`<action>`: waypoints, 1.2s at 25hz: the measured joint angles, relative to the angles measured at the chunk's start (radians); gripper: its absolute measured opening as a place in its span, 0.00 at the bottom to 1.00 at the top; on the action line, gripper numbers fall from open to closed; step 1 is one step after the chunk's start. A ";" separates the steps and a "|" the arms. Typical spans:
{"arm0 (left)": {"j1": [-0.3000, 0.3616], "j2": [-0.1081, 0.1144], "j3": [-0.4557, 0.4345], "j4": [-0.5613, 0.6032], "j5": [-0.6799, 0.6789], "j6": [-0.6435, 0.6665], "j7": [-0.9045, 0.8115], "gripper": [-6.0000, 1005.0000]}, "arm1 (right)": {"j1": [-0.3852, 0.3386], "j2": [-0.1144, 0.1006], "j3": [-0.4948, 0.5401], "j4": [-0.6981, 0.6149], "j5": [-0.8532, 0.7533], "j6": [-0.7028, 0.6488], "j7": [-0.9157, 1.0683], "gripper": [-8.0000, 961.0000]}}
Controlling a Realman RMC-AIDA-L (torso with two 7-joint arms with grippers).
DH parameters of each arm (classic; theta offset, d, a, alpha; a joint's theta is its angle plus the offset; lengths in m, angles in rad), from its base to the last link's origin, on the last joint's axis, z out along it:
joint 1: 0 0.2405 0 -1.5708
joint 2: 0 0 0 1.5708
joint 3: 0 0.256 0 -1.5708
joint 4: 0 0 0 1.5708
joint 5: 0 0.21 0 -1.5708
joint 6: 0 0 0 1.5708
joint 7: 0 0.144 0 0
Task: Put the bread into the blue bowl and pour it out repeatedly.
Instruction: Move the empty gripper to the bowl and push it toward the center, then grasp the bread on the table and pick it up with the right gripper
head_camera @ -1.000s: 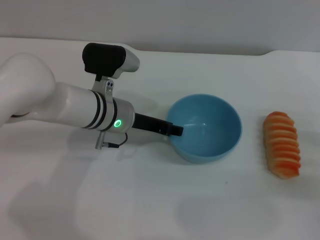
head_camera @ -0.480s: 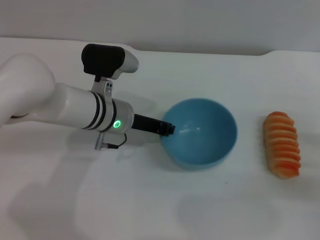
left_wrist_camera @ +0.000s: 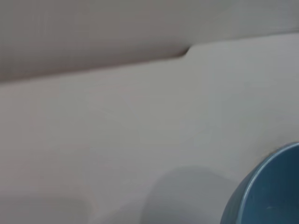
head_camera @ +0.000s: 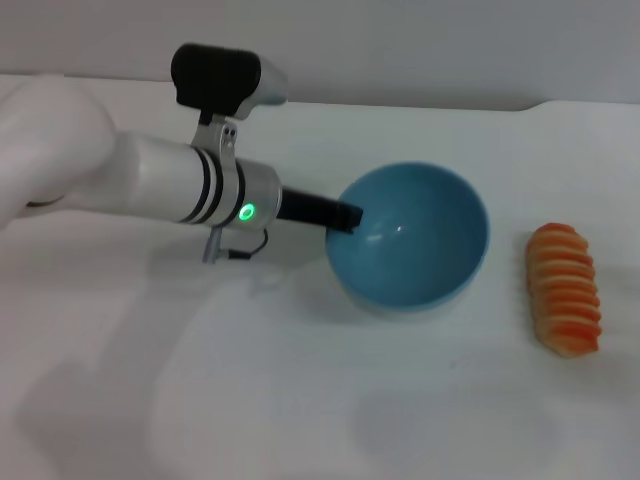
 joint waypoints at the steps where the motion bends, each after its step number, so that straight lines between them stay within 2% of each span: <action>1: -0.006 0.001 -0.003 0.006 0.005 -0.005 -0.001 0.01 | 0.000 0.000 0.000 0.000 0.000 0.000 0.000 0.57; 4: -0.025 0.004 -0.029 0.010 0.041 -0.021 -0.005 0.00 | 0.025 -0.011 -0.001 -0.011 -0.026 0.016 0.030 0.57; 7: -0.041 0.002 -0.059 0.014 0.108 -0.045 -0.029 0.00 | 0.056 -0.025 -0.011 -0.080 -0.103 0.108 0.159 0.57; 9: -0.047 0.001 -0.062 0.026 0.168 -0.057 -0.074 0.00 | 0.068 -0.025 -0.028 -0.176 -0.192 0.204 0.285 0.56; 12: -0.059 0.003 -0.066 0.053 0.297 -0.056 -0.155 0.00 | 0.069 -0.001 -0.055 -0.369 -0.340 0.343 0.474 0.56; 15: -0.076 0.006 -0.091 0.073 0.427 0.005 -0.226 0.00 | 0.073 -0.002 -0.117 -0.501 -0.481 0.499 0.705 0.56; 18: -0.092 0.005 -0.161 0.085 0.521 0.098 -0.253 0.00 | 0.063 -0.005 -0.179 -0.652 -0.703 0.568 0.992 0.56; 20: -0.098 0.003 -0.169 0.089 0.549 0.113 -0.264 0.00 | 0.056 -0.003 -0.197 -0.749 -0.889 0.571 1.216 0.56; 21: -0.106 0.000 -0.166 0.104 0.614 0.122 -0.316 0.00 | 0.058 -0.003 -0.200 -0.782 -0.978 0.566 1.319 0.56; 24: -0.111 -0.001 -0.162 0.108 0.651 0.116 -0.341 0.00 | 0.087 -0.007 -0.195 -0.874 -1.279 0.511 1.621 0.56; 26: -0.121 -0.001 -0.161 0.103 0.661 0.114 -0.343 0.00 | 0.111 -0.009 -0.179 -0.941 -1.447 0.441 1.771 0.56; 30: -0.128 -0.001 -0.167 0.104 0.670 0.113 -0.348 0.00 | 0.151 -0.008 -0.144 -1.045 -1.640 0.264 1.914 0.56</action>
